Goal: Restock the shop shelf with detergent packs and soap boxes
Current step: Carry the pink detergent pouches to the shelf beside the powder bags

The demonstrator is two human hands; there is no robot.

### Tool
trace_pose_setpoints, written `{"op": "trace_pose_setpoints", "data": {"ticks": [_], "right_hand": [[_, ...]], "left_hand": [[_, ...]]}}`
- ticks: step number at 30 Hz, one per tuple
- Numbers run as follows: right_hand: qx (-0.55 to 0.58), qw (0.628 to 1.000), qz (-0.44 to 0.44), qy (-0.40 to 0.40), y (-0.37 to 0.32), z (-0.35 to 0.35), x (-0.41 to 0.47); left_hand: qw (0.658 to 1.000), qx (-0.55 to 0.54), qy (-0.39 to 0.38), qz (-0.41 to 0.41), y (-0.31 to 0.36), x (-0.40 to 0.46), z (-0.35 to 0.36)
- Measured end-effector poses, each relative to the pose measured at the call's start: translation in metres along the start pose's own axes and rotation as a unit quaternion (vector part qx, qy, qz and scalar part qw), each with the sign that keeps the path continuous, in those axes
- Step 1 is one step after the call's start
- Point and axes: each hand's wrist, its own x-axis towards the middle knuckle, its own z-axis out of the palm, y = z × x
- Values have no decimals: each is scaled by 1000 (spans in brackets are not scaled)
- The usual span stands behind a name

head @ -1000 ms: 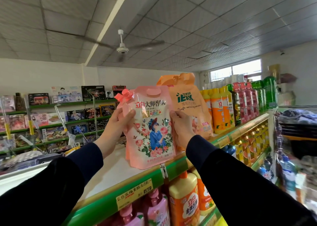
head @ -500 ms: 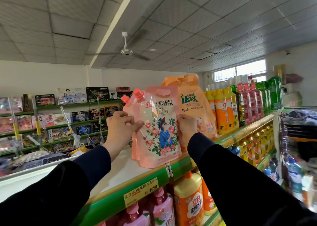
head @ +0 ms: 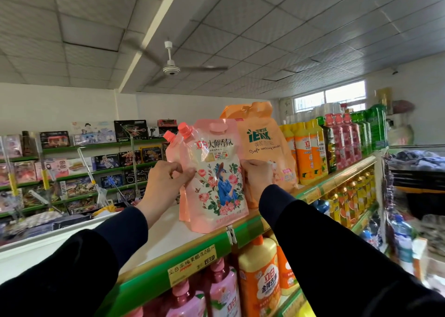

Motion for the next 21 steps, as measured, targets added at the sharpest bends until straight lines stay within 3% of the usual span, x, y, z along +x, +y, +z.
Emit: {"op": "trace_pose_setpoints", "data": {"ticks": [9, 17, 21], "right_hand": [[-48, 994, -101, 6, -13, -12, -21], [-89, 990, -106, 32, -30, -39, -70], [-104, 987, -118, 39, -45, -51, -113]], "left_hand": [[1000, -18, 6, -12, 9, -7, 8], [999, -28, 36, -24, 23, -29, 5], [996, -89, 15, 19, 25, -50, -5]]}}
